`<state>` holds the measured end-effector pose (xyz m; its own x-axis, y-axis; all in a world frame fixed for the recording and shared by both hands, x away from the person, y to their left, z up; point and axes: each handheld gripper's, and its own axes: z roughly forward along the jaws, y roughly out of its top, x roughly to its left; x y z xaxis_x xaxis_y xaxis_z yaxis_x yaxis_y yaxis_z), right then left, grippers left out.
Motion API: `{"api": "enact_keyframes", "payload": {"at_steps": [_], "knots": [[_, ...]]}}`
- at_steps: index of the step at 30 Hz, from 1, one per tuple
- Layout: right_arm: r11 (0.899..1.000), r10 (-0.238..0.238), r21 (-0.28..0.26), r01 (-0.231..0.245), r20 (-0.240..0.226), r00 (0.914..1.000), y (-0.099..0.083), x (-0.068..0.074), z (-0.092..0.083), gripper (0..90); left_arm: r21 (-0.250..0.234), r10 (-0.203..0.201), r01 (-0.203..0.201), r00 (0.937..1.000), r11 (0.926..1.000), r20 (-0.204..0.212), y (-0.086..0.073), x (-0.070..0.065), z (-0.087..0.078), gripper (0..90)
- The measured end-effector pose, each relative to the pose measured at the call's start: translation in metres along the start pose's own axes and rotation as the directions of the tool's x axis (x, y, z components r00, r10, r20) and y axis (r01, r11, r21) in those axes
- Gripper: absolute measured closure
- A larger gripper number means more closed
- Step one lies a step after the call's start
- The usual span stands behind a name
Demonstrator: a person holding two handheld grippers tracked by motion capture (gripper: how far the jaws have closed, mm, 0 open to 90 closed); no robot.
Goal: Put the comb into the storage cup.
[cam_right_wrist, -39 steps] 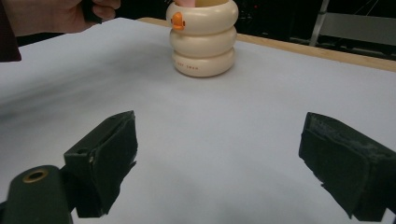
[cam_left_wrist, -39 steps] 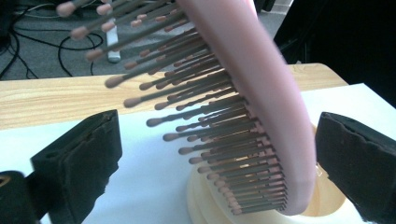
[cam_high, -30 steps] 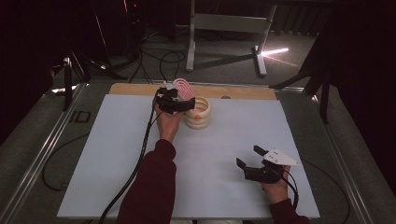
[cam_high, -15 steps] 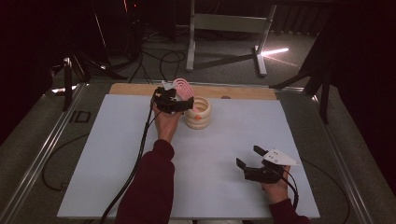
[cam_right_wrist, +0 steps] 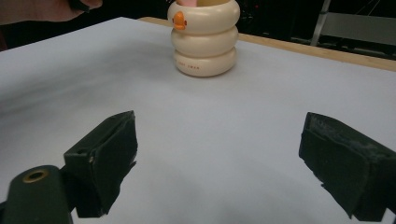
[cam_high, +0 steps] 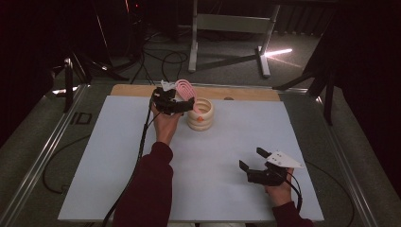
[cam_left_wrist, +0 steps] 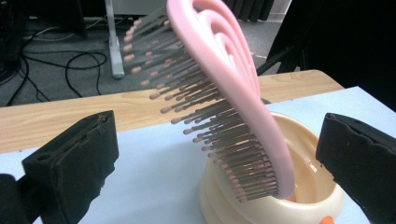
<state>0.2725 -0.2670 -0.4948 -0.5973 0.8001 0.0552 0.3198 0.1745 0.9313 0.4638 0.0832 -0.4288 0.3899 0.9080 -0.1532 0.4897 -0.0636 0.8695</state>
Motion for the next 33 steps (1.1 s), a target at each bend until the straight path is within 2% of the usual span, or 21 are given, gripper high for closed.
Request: {"api": "enact_keyframes", "payload": {"at_steps": [8,11,20,26,33], "knots": [[1.000,-0.001,0.002,0.001,-0.001,1.0000,0.000,0.000,0.000,11.6,-0.007,0.027,-0.027,0.9996,0.9996,0.005,0.003,0.000,-0.008,0.0],[1.000,-0.001,0.002,0.001,-0.001,1.0000,0.000,0.001,0.000,11.6,-0.024,0.013,-0.013,0.9998,0.9996,0.013,0.003,0.002,-0.013,0.0],[1.000,0.000,0.004,0.000,-0.001,1.0000,0.000,0.001,0.000,11.6,-0.030,0.001,0.000,0.9998,0.9996,0.022,0.004,0.009,-0.023,0.0],[1.000,-0.001,0.004,0.001,-0.002,1.0000,0.000,0.001,0.001,11.6,-0.023,0.010,-0.010,0.9994,0.9997,0.032,0.003,0.015,-0.030,0.0],[1.000,-0.006,0.007,0.006,-0.002,1.0000,-0.001,0.001,0.001,11.6,-0.040,0.008,-0.006,0.9986,0.9992,0.053,0.002,0.021,-0.041,0.0]]}}
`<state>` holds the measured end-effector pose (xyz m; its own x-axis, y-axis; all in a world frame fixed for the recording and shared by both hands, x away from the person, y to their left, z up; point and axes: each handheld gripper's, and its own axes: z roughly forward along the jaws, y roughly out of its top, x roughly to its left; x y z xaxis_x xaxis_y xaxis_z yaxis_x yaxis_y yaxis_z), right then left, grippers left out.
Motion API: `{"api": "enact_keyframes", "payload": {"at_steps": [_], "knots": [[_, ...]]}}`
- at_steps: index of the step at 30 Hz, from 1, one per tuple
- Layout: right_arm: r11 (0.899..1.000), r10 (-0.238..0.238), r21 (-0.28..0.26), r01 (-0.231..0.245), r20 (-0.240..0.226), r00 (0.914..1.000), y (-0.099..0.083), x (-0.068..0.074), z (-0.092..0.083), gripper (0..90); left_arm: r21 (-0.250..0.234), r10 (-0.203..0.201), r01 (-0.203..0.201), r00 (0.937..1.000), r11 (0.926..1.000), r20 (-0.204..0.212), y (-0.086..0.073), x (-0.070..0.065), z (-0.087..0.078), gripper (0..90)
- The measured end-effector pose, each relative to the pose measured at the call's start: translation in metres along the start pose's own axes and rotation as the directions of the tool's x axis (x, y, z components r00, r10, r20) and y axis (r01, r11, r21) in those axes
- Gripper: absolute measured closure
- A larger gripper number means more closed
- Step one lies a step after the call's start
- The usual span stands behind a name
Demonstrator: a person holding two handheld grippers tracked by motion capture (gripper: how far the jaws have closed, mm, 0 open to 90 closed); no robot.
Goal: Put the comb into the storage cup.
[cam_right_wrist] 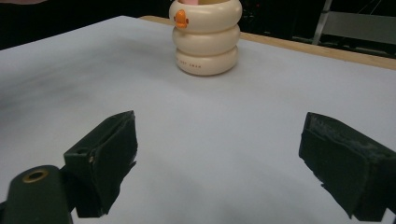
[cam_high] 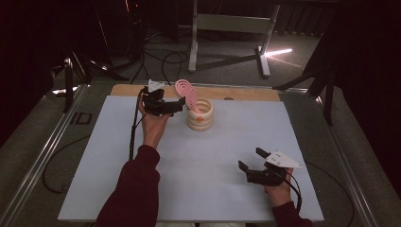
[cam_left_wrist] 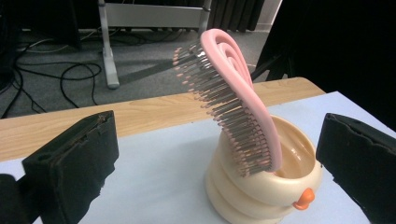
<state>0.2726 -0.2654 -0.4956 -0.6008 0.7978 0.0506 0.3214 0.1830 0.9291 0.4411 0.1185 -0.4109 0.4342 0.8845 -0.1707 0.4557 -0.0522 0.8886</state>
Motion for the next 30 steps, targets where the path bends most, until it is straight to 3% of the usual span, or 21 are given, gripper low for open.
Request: {"api": "enact_keyframes", "payload": {"at_steps": [11,15,30], "knots": [[1.000,0.003,0.002,-0.003,-0.004,1.0000,0.000,0.000,0.001,11.6,0.004,0.033,-0.033,0.9994,0.9994,0.004,-0.008,0.008,-0.017,0.0],[1.000,0.003,0.006,-0.003,-0.002,1.0000,-0.001,0.000,0.001,11.6,0.004,0.064,-0.064,0.9979,0.9979,-0.009,-0.011,0.010,-0.024,0.0],[1.000,0.003,0.007,-0.003,-0.003,1.0000,-0.001,0.001,0.001,11.5,-0.005,0.086,-0.086,0.9963,0.9963,0.005,-0.024,0.018,-0.049,0.0]]}}
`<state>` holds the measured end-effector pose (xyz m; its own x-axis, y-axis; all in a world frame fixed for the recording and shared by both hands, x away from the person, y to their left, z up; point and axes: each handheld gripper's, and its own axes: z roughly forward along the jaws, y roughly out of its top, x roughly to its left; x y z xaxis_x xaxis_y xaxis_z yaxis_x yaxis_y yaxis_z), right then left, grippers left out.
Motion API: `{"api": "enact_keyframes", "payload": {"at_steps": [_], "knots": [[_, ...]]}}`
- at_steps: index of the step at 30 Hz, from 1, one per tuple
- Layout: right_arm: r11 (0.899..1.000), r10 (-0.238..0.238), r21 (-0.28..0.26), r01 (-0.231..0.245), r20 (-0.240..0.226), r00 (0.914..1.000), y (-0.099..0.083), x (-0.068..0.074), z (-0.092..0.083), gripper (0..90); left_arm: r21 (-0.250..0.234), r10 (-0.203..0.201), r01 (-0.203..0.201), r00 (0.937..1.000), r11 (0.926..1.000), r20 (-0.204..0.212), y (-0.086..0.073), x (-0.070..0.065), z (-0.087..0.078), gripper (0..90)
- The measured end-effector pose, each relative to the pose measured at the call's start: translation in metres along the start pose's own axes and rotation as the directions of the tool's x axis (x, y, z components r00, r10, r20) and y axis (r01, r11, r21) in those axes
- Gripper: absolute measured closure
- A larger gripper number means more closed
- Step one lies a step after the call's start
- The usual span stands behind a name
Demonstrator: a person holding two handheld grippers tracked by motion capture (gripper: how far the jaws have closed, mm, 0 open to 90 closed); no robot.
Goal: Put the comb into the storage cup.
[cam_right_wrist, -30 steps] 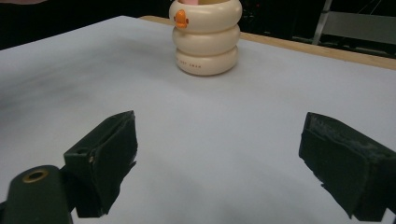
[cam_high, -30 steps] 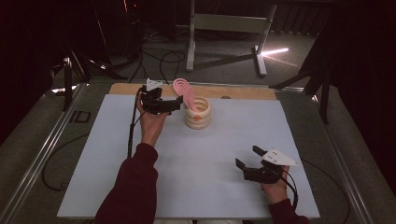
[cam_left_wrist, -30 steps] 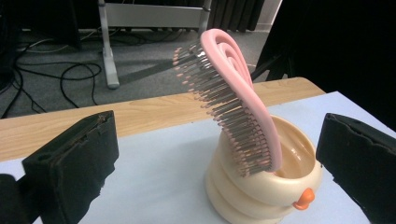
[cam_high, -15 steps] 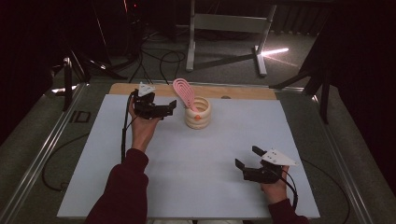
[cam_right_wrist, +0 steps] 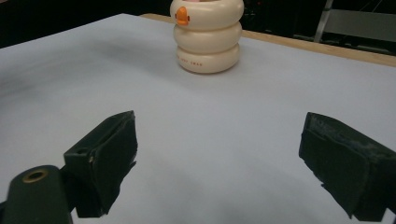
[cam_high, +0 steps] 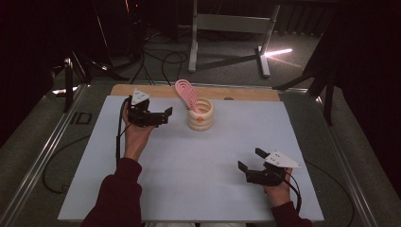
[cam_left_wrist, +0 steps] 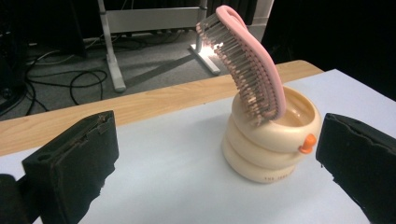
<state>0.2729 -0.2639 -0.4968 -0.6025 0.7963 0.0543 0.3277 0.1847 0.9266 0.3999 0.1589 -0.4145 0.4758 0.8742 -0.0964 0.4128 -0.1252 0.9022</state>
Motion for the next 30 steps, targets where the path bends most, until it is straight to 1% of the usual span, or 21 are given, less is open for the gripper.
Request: {"api": "enact_keyframes", "payload": {"at_steps": [5,7,12,17,23,26,30], "knots": [[1.000,-0.003,-0.001,0.003,-0.001,1.0000,0.000,0.001,0.001,11.6,0.001,0.009,-0.009,1.0000,1.0000,0.002,-0.005,0.002,-0.007,0.0],[1.000,-0.003,0.000,0.003,-0.002,1.0000,0.000,0.001,0.001,11.5,-0.002,0.012,-0.012,0.9999,0.9999,0.011,-0.009,0.004,-0.013,0.0],[1.000,-0.004,0.001,0.004,-0.002,1.0000,0.000,0.002,0.001,11.5,-0.006,0.039,-0.039,0.9992,0.9992,0.001,-0.018,0.004,-0.025,0.0],[1.000,-0.005,0.004,0.005,-0.005,1.0000,0.000,0.003,0.003,11.5,-0.021,0.052,-0.052,0.9986,0.9984,-0.006,-0.027,0.006,-0.038,0.0],[1.000,-0.006,0.003,0.006,-0.009,0.9999,0.000,0.005,0.004,11.5,-0.048,0.035,-0.035,0.9994,0.9982,-0.004,-0.041,0.008,-0.055,0.0],[1.000,-0.015,0.004,0.015,-0.008,0.9999,0.000,0.005,0.004,11.5,-0.050,0.041,-0.042,0.9991,0.9979,-0.008,-0.050,0.008,-0.062,0.0],[1.000,-0.012,0.002,0.012,-0.008,0.9999,0.000,0.005,0.004,11.5,-0.047,0.051,-0.051,0.9986,0.9976,-0.016,-0.061,0.010,-0.071,0.0]]}}
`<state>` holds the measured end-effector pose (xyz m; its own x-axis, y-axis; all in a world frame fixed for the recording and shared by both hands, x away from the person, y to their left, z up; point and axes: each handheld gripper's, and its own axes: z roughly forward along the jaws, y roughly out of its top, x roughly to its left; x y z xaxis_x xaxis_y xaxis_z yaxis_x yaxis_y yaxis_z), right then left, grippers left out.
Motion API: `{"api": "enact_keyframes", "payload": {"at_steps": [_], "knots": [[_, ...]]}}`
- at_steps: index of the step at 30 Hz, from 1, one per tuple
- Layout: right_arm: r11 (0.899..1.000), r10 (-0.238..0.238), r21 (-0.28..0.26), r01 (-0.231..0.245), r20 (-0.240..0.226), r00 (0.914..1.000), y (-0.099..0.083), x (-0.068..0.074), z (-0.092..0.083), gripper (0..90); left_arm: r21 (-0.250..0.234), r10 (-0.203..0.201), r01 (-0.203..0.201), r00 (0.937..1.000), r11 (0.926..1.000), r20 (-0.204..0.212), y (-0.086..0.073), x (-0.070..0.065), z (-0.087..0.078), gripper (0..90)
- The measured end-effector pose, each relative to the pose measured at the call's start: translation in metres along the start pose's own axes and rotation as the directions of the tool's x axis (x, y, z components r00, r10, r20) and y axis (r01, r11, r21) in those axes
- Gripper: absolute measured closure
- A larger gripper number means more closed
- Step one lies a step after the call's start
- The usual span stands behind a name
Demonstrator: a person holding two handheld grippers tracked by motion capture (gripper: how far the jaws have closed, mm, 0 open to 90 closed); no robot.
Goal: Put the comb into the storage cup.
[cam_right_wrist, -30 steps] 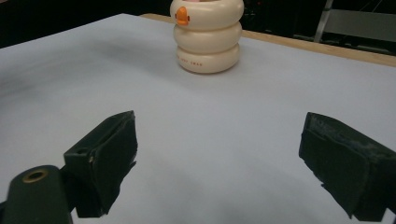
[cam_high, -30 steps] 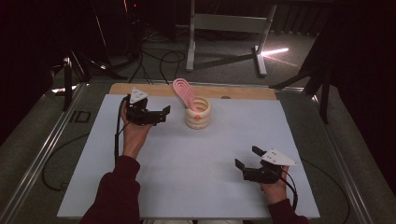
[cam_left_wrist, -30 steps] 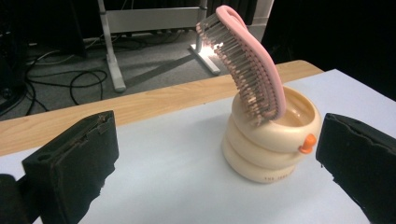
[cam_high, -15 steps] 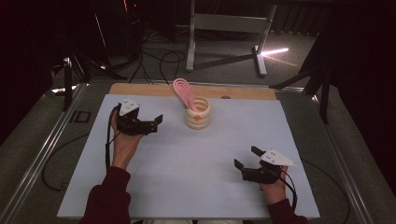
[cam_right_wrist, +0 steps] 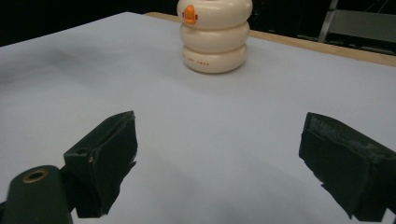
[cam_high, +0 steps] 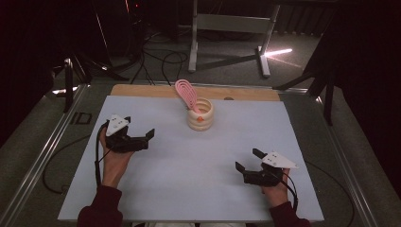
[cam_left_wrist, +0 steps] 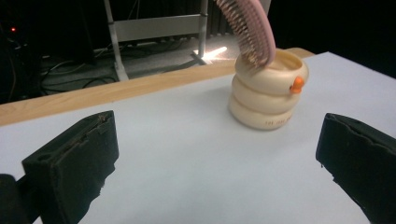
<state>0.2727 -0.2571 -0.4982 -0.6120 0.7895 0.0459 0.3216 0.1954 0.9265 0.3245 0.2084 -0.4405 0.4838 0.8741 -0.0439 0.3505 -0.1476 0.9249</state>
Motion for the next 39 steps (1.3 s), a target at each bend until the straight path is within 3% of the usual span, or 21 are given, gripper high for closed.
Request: {"api": "enact_keyframes", "payload": {"at_steps": [8,14,18,24,27,39], "knots": [[1.000,0.007,-0.006,-0.007,0.003,1.0000,0.000,0.000,-0.002,11.5,0.000,0.020,-0.020,0.9998,0.9998,-0.006,-0.020,0.001,-0.021,0.0],[1.000,0.014,-0.013,-0.014,0.008,0.9999,0.001,0.000,-0.004,11.5,-0.010,0.012,-0.012,0.9998,0.9999,-0.015,-0.041,0.001,-0.033,0.0],[1.000,0.020,-0.024,-0.019,0.018,0.9996,0.002,-0.001,-0.008,11.5,-0.043,0.015,-0.017,0.9994,0.9989,-0.032,-0.053,0.000,-0.042,0.0],[0.999,0.018,-0.046,-0.017,0.032,0.9993,0.005,-0.004,-0.013,11.4,-0.075,0.028,-0.031,0.9987,0.9967,-0.043,-0.061,-0.002,-0.054,0.0],[0.999,0.019,-0.050,-0.017,0.042,0.9989,0.006,-0.006,-0.016,11.5,-0.087,0.016,-0.019,0.9993,0.9960,-0.034,-0.067,-0.001,-0.059,0.0],[0.999,0.012,-0.052,-0.009,0.066,0.9978,0.005,-0.009,-0.022,11.4,-0.080,0.013,-0.015,0.9995,0.9967,-0.030,-0.070,-0.002,-0.063,0.0]]}}
